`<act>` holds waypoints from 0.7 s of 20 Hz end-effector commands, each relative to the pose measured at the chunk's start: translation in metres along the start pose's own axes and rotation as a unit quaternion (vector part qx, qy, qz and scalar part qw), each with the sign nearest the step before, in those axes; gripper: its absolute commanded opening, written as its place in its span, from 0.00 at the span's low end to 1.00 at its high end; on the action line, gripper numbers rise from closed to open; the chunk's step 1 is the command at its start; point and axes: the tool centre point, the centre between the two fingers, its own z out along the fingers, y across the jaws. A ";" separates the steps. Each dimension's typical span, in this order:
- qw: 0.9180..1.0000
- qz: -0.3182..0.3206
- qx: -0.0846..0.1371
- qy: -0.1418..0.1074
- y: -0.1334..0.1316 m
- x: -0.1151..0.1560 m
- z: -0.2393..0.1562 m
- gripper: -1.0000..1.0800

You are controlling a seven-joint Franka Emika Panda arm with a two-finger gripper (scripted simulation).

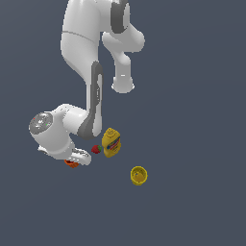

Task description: Pick up a designated object from a clutter of objects.

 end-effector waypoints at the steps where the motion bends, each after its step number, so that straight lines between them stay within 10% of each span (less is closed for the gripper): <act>1: 1.000 0.000 0.000 0.001 0.000 0.001 0.003 0.96; 2: 1.000 0.000 0.000 0.001 0.000 0.002 0.003 0.96; 3: 1.000 0.000 0.000 0.001 0.000 0.002 0.003 0.00; 14: 1.000 0.000 0.000 0.001 0.000 0.001 0.002 0.00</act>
